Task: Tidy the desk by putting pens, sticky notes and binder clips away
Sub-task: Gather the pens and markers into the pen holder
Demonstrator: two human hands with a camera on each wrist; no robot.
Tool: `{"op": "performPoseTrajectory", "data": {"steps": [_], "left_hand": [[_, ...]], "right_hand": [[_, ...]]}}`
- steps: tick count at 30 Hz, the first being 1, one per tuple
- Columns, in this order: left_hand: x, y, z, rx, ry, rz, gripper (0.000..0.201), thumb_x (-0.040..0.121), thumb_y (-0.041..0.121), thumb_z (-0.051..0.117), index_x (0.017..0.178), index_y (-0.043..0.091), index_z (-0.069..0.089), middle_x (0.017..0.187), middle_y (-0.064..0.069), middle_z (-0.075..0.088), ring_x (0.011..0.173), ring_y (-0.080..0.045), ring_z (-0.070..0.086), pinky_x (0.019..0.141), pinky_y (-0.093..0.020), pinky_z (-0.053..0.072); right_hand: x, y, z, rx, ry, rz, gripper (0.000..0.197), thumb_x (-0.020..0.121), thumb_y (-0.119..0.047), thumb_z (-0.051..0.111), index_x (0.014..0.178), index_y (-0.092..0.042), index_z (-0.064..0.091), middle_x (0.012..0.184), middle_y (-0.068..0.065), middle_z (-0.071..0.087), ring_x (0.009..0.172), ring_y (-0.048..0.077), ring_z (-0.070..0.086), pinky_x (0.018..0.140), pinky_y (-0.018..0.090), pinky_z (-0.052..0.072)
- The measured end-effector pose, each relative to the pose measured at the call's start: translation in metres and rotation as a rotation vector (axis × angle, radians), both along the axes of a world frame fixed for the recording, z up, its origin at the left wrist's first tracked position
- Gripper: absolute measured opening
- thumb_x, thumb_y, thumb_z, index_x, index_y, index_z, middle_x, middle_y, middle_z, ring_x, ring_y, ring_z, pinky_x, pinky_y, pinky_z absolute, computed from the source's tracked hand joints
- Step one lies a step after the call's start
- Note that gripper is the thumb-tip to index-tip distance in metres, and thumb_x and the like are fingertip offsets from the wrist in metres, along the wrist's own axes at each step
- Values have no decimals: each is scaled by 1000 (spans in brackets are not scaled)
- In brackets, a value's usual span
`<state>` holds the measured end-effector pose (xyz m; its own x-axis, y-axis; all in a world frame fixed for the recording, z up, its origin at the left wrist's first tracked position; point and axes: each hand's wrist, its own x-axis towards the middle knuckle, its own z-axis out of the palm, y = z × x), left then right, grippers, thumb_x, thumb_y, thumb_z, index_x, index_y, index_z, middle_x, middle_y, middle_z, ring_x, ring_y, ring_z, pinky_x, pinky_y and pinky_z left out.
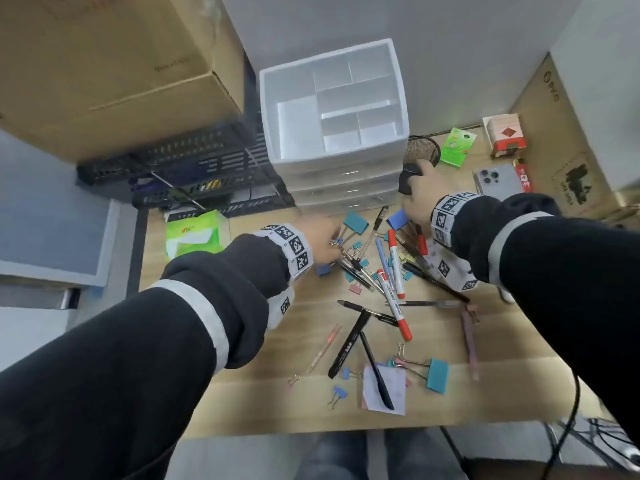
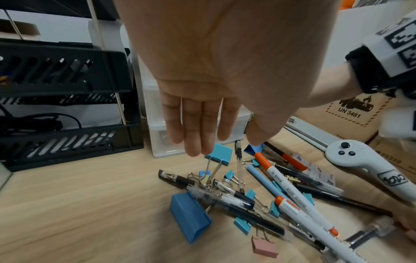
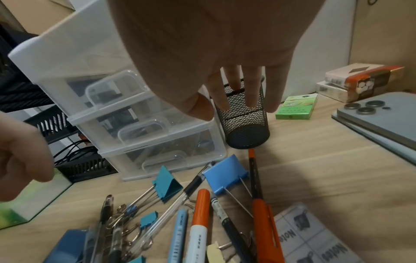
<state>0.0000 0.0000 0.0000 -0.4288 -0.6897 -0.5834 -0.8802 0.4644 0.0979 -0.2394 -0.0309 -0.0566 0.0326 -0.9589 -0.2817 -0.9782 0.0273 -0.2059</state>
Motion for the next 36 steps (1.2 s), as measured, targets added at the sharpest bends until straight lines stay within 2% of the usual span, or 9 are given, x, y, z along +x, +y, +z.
{"op": "performPoseTrajectory", "data": {"steps": [4,12,16,19,23,26,29,33,36], "left_hand": [[-2,-4,-7,27,-30,7,35,94,36,57,114,9,63,104,-7,72,92,-26,67,79,-39,57],[-3,-7,-12,52,-44,7,35,95,39,57,116,11,64,106,-7,70,89,-23,64,73,-33,53],[-3,-10,-5,41,-61,2,27,94,36,58,108,13,61,100,-7,68,81,-21,55,68,-29,44],[-5,-11,6,26,-67,-8,21,95,35,56,105,17,57,95,-4,63,80,-22,55,68,-30,44],[-10,-10,24,-1,-51,11,40,94,37,57,125,11,58,111,-6,66,91,-23,59,75,-31,48],[-14,-7,35,-26,-23,50,43,94,44,55,123,11,59,110,-6,66,96,-24,62,78,-34,50],[-14,-5,45,-23,12,108,48,91,51,59,121,14,55,109,-5,61,95,-22,60,83,-35,52],[-10,0,41,18,75,185,92,75,68,68,142,12,39,134,-8,58,114,-26,60,96,-44,52],[-6,12,40,78,147,256,117,65,73,74,150,10,24,139,-10,55,115,-26,59,92,-38,50]], "right_hand": [[0,-2,-5,55,-26,-24,40,93,-23,48,125,-2,57,151,15,29,117,38,53,94,40,46],[-2,-6,-4,26,-25,-24,36,94,-21,50,120,3,58,132,19,43,107,37,56,93,41,48],[-4,-5,7,40,-1,-60,31,92,-19,53,115,1,58,130,19,42,101,38,57,80,35,44],[-7,-2,24,47,12,-90,34,91,-21,53,116,0,59,129,16,42,100,36,59,86,39,50],[-8,8,53,81,78,-73,27,94,-20,54,113,-2,61,125,17,47,99,34,59,83,37,49],[-2,21,71,81,122,-39,4,91,-11,56,93,-8,59,106,15,62,81,31,58,71,34,52],[5,32,84,113,116,-15,9,85,-12,59,93,-11,63,92,11,68,79,30,65,74,38,59],[23,45,94,151,31,61,19,76,-22,69,93,-21,60,85,2,67,74,22,63,66,30,56],[43,52,96,218,-118,101,18,82,-16,71,95,-21,59,89,-2,64,76,19,58,56,22,42]]}}
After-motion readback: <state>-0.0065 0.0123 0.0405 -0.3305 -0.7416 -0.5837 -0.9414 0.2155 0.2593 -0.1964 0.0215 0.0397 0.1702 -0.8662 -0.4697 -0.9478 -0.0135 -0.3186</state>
